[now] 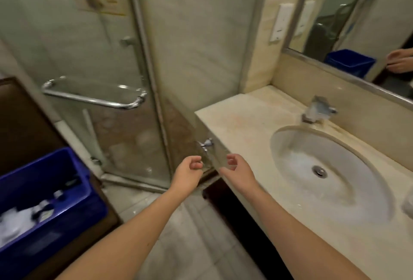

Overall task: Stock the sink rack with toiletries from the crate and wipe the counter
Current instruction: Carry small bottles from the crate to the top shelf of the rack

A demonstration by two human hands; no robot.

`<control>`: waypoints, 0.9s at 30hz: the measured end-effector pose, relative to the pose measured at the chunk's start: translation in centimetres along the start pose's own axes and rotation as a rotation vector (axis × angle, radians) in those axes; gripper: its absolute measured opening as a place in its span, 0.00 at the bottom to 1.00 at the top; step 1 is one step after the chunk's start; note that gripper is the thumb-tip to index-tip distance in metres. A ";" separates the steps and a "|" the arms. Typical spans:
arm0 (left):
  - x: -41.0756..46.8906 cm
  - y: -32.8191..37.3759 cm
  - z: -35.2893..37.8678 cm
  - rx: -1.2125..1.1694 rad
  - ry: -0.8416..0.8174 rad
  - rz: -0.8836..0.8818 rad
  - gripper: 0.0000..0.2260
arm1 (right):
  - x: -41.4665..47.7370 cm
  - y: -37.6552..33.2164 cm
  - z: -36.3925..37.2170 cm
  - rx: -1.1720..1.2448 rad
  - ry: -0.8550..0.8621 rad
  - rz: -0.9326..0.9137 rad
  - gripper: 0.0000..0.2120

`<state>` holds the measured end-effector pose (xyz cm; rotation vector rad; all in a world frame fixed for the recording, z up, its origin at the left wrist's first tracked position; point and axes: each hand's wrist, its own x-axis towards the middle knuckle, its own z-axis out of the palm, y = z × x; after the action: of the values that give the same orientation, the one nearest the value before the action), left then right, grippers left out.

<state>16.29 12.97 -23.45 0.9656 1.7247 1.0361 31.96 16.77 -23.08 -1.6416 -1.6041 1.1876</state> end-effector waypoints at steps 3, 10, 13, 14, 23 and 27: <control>-0.8 -1.8 -5.7 -0.040 0.111 -0.038 0.17 | -0.1 -2.9 5.0 -0.052 -0.094 -0.068 0.23; -3.4 -5.8 -16.6 -0.094 0.326 -0.131 0.15 | -1.0 -8.8 14.7 -0.142 -0.348 -0.212 0.24; -4.5 -7.7 -20.2 -0.129 0.426 -0.176 0.15 | -1.3 -10.8 18.8 -0.176 -0.446 -0.264 0.25; -4.9 -8.1 -21.2 -0.130 0.453 -0.185 0.15 | -1.4 -11.4 20.2 -0.186 -0.483 -0.279 0.25; -5.8 -12.3 -30.3 -0.170 0.703 -0.306 0.15 | -0.6 -17.4 32.2 -0.240 -0.795 -0.363 0.25; -4.6 -13.6 -33.7 -0.204 0.814 -0.367 0.15 | 1.0 -19.5 37.0 -0.272 -0.900 -0.412 0.27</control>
<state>-16.10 -3.97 -25.64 0.0501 2.2603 1.4205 -9.74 13.29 -23.38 -0.8216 -2.5794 1.6307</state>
